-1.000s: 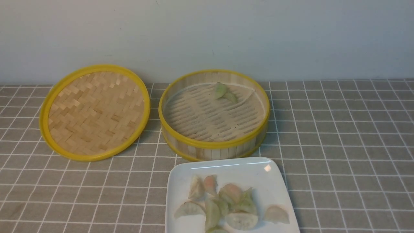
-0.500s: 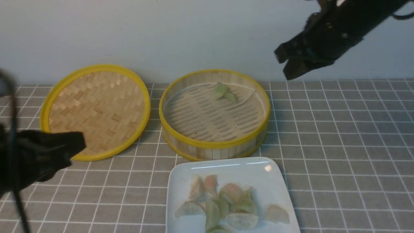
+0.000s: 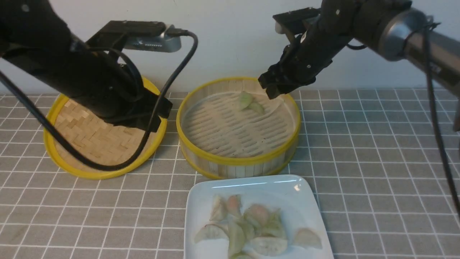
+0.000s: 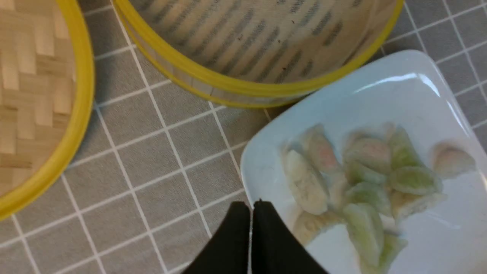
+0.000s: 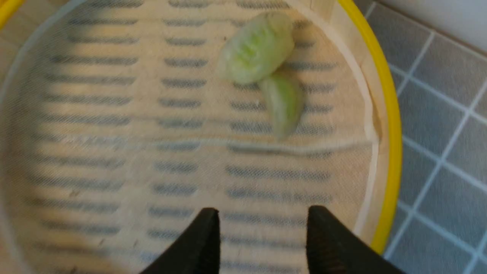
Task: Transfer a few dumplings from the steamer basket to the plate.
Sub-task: Use the right arm to grab a dumpling from inside the steamer, then use the right arm to put the dumpling into the plate, then use the left arm to grab a dumpling from the steamer
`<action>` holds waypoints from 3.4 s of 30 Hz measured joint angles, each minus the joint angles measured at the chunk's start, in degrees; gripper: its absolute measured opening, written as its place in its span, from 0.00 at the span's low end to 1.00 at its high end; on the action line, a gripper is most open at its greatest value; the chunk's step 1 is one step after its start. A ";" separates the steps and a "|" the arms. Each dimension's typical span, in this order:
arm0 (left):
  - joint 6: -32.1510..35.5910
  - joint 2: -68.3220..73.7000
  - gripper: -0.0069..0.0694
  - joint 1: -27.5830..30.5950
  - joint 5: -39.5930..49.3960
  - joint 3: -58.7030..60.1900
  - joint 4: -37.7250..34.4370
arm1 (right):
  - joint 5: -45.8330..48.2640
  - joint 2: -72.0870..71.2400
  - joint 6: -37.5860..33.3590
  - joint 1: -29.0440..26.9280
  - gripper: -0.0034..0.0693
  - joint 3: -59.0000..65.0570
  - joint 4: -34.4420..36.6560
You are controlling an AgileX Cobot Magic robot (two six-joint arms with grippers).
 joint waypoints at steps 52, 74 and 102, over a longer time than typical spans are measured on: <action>-3.12 26.45 0.08 -2.40 3.63 -33.89 3.88 | 8.68 -33.18 -2.65 3.27 0.24 47.51 8.95; 7.03 51.89 0.26 -4.80 -4.72 -54.63 -1.59 | 1.26 -35.60 -2.75 14.10 0.40 58.35 9.52; 38.33 59.33 0.61 -5.25 -12.48 -55.02 -7.57 | 0.49 -35.60 -1.58 14.10 0.77 58.42 9.07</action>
